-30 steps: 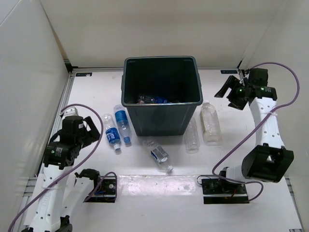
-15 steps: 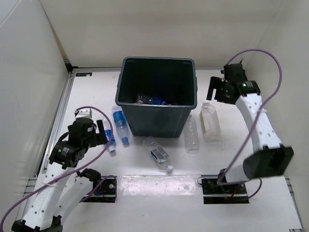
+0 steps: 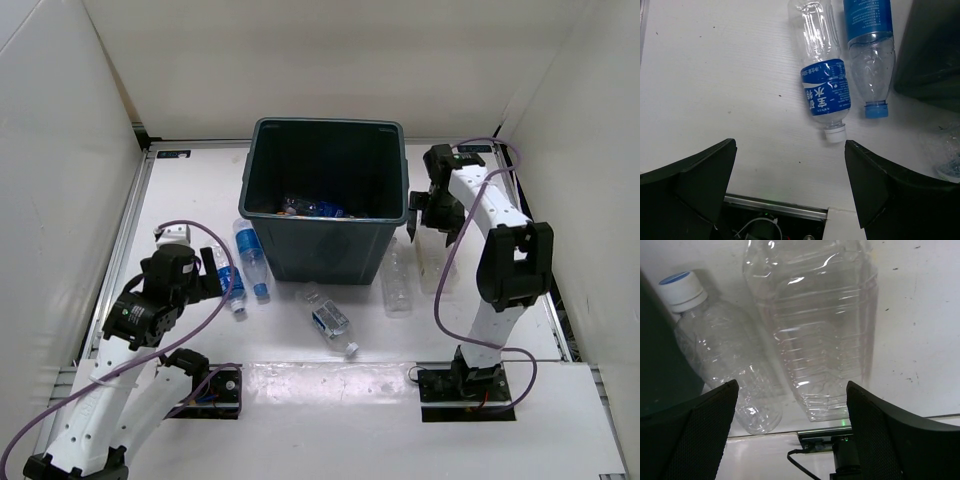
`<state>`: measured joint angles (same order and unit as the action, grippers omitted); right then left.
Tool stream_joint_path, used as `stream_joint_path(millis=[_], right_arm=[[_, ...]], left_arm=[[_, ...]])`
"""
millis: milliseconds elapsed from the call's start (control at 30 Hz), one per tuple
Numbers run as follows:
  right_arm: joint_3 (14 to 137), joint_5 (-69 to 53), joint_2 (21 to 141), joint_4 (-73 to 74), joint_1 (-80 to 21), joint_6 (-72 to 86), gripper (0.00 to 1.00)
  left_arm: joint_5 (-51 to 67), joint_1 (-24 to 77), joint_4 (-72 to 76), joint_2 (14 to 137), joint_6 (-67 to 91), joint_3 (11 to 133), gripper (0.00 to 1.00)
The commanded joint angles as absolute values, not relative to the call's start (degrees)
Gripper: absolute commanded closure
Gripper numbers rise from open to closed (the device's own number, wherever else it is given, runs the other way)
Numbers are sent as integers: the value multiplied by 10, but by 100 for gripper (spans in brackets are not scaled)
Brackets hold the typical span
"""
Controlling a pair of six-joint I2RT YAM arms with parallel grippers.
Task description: Put the plastic bottles in the bin
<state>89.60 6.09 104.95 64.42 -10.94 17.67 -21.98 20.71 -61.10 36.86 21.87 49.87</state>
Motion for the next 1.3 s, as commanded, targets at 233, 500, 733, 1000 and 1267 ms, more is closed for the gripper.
stream_joint_path(millis=[233, 500, 733, 1000, 1267], right_arm=[[960, 117, 1085, 686, -96, 185, 10], [1000, 97, 1158, 720, -80, 185, 10], [1042, 40, 1239, 773, -70, 175, 12], [1043, 69, 1235, 784, -65, 177, 32], [1107, 92, 1132, 765, -12, 232, 61]], left_arm=[[-230, 209, -592, 372, 218, 486, 0], [-231, 201, -592, 380, 222, 487, 0], [-230, 192, -592, 387, 221, 489, 0], [-229, 186, -589, 393, 219, 490, 0], [-220, 186, -580, 401, 218, 486, 0]])
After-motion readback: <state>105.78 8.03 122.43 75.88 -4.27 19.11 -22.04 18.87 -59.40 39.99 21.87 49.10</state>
